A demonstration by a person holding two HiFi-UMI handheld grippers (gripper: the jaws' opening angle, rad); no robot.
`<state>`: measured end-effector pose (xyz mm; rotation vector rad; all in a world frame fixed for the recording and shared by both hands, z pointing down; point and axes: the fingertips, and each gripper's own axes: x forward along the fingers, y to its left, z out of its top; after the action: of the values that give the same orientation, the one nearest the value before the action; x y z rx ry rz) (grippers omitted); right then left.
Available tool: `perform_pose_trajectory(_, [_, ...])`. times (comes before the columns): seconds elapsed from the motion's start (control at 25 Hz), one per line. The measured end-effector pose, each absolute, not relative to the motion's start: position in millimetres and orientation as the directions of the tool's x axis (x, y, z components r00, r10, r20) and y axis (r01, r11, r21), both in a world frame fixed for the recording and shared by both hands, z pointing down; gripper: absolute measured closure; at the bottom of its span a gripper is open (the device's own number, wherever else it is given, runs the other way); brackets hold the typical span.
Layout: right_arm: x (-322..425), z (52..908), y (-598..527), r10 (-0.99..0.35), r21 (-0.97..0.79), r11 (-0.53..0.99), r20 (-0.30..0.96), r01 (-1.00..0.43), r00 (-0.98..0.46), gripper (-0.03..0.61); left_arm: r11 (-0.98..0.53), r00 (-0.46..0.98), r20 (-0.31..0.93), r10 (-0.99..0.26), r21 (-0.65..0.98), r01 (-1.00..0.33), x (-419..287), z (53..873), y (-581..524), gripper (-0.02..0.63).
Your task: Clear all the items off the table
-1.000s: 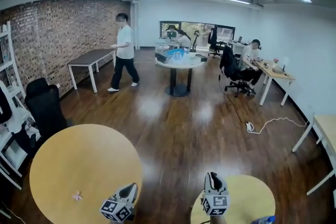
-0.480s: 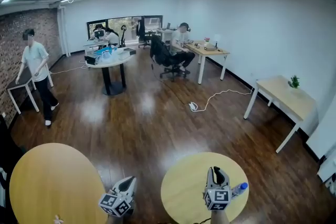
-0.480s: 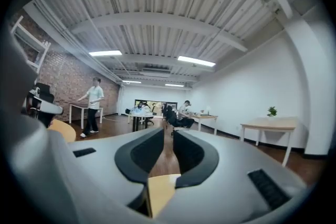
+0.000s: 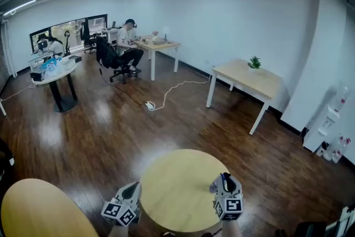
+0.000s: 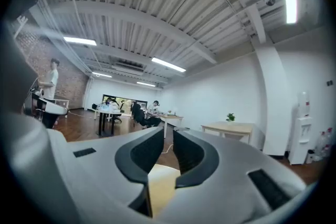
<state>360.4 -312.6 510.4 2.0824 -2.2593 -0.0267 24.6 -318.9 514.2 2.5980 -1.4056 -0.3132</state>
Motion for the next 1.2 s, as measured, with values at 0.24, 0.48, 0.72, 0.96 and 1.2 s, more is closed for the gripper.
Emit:
perform_pose_trajectory(0.24, [410, 521, -270, -0.995, 0.076, -0.067, 0.074, -0.995, 0.073, 0.52, -0.665, 0.663, -0.117, -0.739, 0.278, -0.693, 79, 523, -334, 0.623])
perform_pose_trajectory(0.48, [424, 544, -265, -0.987, 0.05, -0.12, 0.102, -0.992, 0.124, 0.52, -0.687, 0.699, -0.078, -0.711, 0.289, -0.667, 85, 545, -340, 0.623])
perform_pose_trajectory(0.72, [435, 549, -281, -0.991, 0.042, -0.073, 0.108, -0.996, 0.077, 0.497, -0.614, 0.616, -0.091, -0.782, 0.285, -0.736, 80, 539, -351, 0.623])
perform_pose_trajectory(0.96, [436, 591, -296, -0.974, -0.005, -0.007, 0.228, -1.0, 0.006, 0.38, -0.603, 0.621, -0.029, -0.783, 0.281, -0.747, 97, 549, -351, 0.623])
perform_pose_trajectory(1.2, [417, 660, -308, -0.912, -0.071, 0.073, 0.398, -0.995, -0.095, 0.234, -0.56, 0.603, 0.065, -0.795, 0.3, -0.772, 107, 586, -348, 0.623])
